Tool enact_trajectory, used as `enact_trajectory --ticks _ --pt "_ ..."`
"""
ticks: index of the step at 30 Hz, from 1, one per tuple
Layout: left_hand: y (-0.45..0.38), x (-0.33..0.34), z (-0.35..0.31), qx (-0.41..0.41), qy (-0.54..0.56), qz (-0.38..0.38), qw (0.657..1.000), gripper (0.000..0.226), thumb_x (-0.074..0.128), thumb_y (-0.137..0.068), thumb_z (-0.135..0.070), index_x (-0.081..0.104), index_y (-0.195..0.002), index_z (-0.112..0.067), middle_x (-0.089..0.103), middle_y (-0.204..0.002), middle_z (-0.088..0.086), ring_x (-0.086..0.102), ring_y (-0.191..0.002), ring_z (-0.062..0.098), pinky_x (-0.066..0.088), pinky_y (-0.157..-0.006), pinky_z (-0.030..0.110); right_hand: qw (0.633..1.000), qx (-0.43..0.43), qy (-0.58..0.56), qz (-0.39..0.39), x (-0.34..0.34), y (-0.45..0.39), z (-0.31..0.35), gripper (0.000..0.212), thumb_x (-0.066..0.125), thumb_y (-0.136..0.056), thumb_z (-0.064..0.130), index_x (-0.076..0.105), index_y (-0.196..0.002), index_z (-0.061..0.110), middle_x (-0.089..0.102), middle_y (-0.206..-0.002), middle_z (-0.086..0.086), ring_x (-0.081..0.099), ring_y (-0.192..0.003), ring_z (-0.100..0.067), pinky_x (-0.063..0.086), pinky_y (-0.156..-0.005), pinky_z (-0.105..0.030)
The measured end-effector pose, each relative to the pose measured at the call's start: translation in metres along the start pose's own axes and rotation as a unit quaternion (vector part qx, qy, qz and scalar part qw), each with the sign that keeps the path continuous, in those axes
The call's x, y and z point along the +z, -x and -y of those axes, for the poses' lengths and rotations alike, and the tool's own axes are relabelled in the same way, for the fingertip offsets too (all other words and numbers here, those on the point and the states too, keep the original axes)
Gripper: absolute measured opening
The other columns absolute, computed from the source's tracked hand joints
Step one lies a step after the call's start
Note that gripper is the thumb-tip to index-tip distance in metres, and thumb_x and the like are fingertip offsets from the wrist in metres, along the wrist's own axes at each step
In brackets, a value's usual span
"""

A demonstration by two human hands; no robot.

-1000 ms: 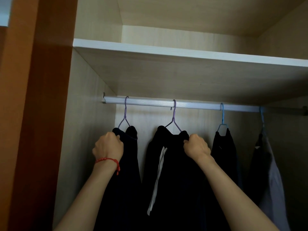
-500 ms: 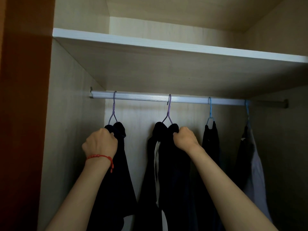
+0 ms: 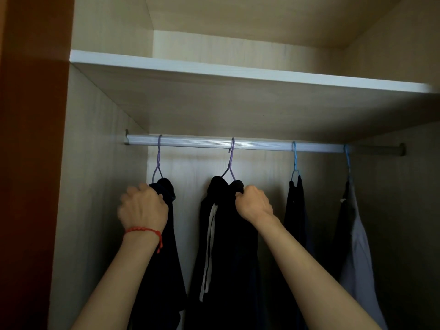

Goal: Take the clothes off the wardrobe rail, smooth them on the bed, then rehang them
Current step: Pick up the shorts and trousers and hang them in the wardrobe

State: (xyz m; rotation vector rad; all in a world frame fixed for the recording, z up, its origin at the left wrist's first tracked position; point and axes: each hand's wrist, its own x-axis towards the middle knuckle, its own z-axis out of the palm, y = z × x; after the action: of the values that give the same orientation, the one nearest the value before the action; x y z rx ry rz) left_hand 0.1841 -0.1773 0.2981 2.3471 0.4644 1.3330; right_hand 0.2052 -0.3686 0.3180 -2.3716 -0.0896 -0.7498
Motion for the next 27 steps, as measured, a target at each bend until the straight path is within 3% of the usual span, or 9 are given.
enact_trajectory --ticks 4,6,8,10,13,17,20,23,27 --pt "0.008 0.002 -0.032 0.115 -0.042 -0.040 0.992 0.030 0.058 -0.084 -0.024 0.056 -0.099 0.002 0.054 -0.104 0.024 0.051 -0.097 0.039 0.043 -0.080 0.045 0.998 -0.007 0.014 -0.068 -0.021 -0.003 -0.009 0.031 0.038 -0.095 0.034 0.050 -0.083 0.007 0.056 -0.088 -0.010 0.054 -0.082 -0.029 0.039 -0.069 -0.031" --pt "0.019 0.001 -0.060 0.170 0.007 0.000 0.985 0.036 0.050 -0.088 -0.034 0.057 -0.104 -0.002 0.054 -0.108 0.018 0.051 -0.102 0.036 0.043 -0.082 0.042 0.989 -0.019 0.066 -0.132 -0.038 -0.006 -0.018 0.033 0.039 -0.094 0.033 0.055 -0.095 0.004 0.060 -0.099 -0.015 0.056 -0.091 -0.032 0.042 -0.074 -0.035" --pt "0.030 0.005 -0.088 0.183 0.086 0.063 0.977 0.047 0.044 -0.090 -0.046 0.058 -0.105 -0.004 0.056 -0.110 0.016 0.054 -0.103 0.033 0.045 -0.080 0.039 0.973 -0.002 0.152 -0.172 -0.056 -0.010 -0.031 0.038 0.042 -0.093 0.033 0.055 -0.112 0.003 0.055 -0.118 -0.020 0.050 -0.111 -0.035 0.041 -0.090 -0.040" --pt "0.039 0.011 -0.114 0.178 0.131 0.133 0.966 0.054 0.043 -0.087 -0.055 0.058 -0.094 -0.004 0.060 -0.107 0.016 0.057 -0.099 0.034 0.045 -0.075 0.036 0.962 0.051 0.216 -0.160 -0.070 -0.015 -0.046 0.043 0.047 -0.091 0.032 0.051 -0.122 0.003 0.047 -0.129 -0.020 0.041 -0.121 -0.035 0.035 -0.098 -0.041" --pt "0.043 0.018 -0.141 0.180 0.127 0.206 0.953 0.053 0.045 -0.083 -0.061 0.053 -0.075 -0.009 0.063 -0.101 0.017 0.059 -0.098 0.037 0.043 -0.071 0.033 0.965 0.109 0.217 -0.102 -0.081 -0.016 -0.066 0.043 0.049 -0.089 0.024 0.049 -0.126 0.003 0.046 -0.129 -0.021 0.044 -0.120 -0.036 0.039 -0.096 -0.041" --pt "0.037 0.027 -0.153 0.201 0.071 0.220 0.952 0.039 0.048 -0.083 -0.042 0.062 -0.099 -0.010 0.063 -0.108 0.014 0.059 -0.100 0.035 0.046 -0.073 0.033 0.974 0.118 0.181 -0.068 -0.084 -0.014 -0.084 0.029 0.048 -0.089 0.013 0.054 -0.115 0.004 0.058 -0.118 -0.017 0.056 -0.109 -0.035 0.046 -0.083 -0.038" --pt "0.034 0.029 -0.151 0.197 0.064 0.207 0.956 0.028 0.047 -0.079 -0.027 0.062 -0.095 -0.008 0.063 -0.105 0.016 0.059 -0.097 0.035 0.044 -0.070 0.031 0.973 0.124 0.182 -0.074 -0.084 -0.015 -0.091 0.028 0.046 -0.089 0.011 0.054 -0.115 0.004 0.059 -0.119 -0.017 0.056 -0.110 -0.035 0.046 -0.085 -0.038" --pt "0.035 0.031 -0.148 0.201 0.049 0.192 0.959 0.025 0.048 -0.080 -0.024 0.062 -0.094 -0.009 0.063 -0.103 0.014 0.058 -0.097 0.033 0.043 -0.068 0.031 0.970 0.122 0.190 -0.091 -0.082 -0.018 -0.096 0.026 0.044 -0.090 0.008 0.056 -0.113 0.002 0.060 -0.117 -0.017 0.057 -0.108 -0.035 0.043 -0.078 -0.035" --pt "0.036 0.033 -0.145 0.192 0.043 0.185 0.963 0.029 0.049 -0.085 -0.027 0.058 -0.107 -0.011 0.060 -0.112 0.012 0.057 -0.104 0.031 0.048 -0.081 0.036 0.973 0.094 0.179 -0.114 -0.075 -0.023 -0.102 0.022 0.043 -0.090 0.008 0.058 -0.105 0.001 0.062 -0.111 -0.018 0.059 -0.101 -0.036 0.040 -0.071 -0.034"
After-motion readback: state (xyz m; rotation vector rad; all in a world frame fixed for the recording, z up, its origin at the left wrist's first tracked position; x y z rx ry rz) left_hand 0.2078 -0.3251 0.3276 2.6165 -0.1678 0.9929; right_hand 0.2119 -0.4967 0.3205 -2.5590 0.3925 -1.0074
